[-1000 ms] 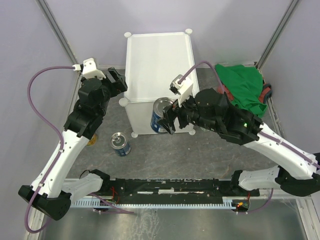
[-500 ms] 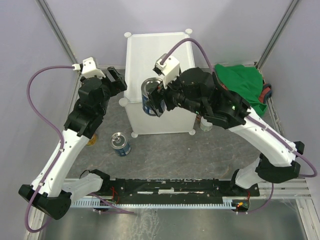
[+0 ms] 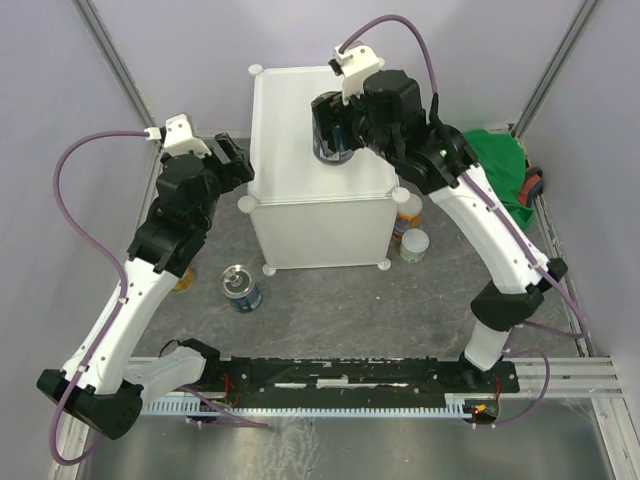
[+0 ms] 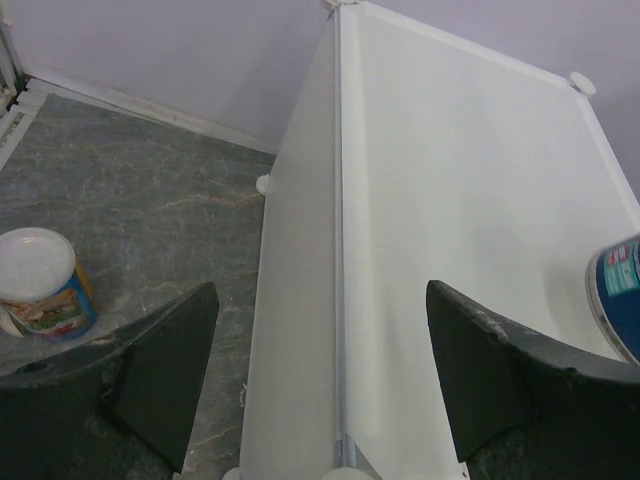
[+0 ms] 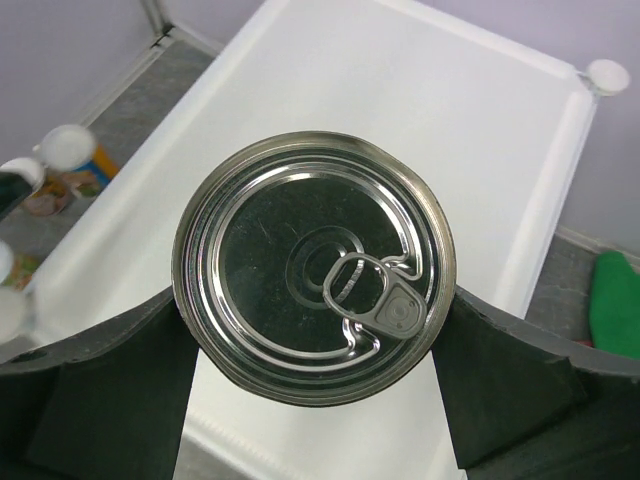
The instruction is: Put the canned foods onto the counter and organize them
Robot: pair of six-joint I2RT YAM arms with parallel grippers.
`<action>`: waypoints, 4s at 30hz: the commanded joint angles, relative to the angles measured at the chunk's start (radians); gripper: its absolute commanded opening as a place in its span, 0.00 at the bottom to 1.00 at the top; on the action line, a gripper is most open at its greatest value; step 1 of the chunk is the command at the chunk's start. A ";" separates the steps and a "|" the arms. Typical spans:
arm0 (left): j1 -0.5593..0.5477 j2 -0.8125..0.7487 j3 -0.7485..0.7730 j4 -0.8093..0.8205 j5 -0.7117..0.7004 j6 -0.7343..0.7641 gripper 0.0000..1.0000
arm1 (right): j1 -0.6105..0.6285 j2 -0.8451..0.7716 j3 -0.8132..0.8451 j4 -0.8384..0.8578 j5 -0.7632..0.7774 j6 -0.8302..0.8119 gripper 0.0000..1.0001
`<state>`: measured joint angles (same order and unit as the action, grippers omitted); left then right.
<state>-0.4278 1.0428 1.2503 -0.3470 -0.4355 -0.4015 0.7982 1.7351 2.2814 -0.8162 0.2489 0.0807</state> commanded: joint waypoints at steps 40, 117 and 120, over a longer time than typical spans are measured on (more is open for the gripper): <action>-0.004 -0.101 -0.062 -0.018 0.059 -0.008 0.90 | -0.270 0.441 0.426 0.517 0.029 -0.080 0.18; -0.004 -0.328 -0.172 -0.159 -0.205 -0.093 0.93 | -0.017 -0.034 -0.237 0.714 0.014 -0.234 0.99; -0.004 -0.309 -0.159 -0.163 -0.220 -0.090 0.94 | 0.069 -0.135 -0.392 0.731 0.007 -0.209 0.99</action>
<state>-0.4278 0.7162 1.0370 -0.5144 -0.5793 -0.4667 0.7815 1.7504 2.0224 -0.1658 0.2440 -0.1059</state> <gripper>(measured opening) 0.935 0.991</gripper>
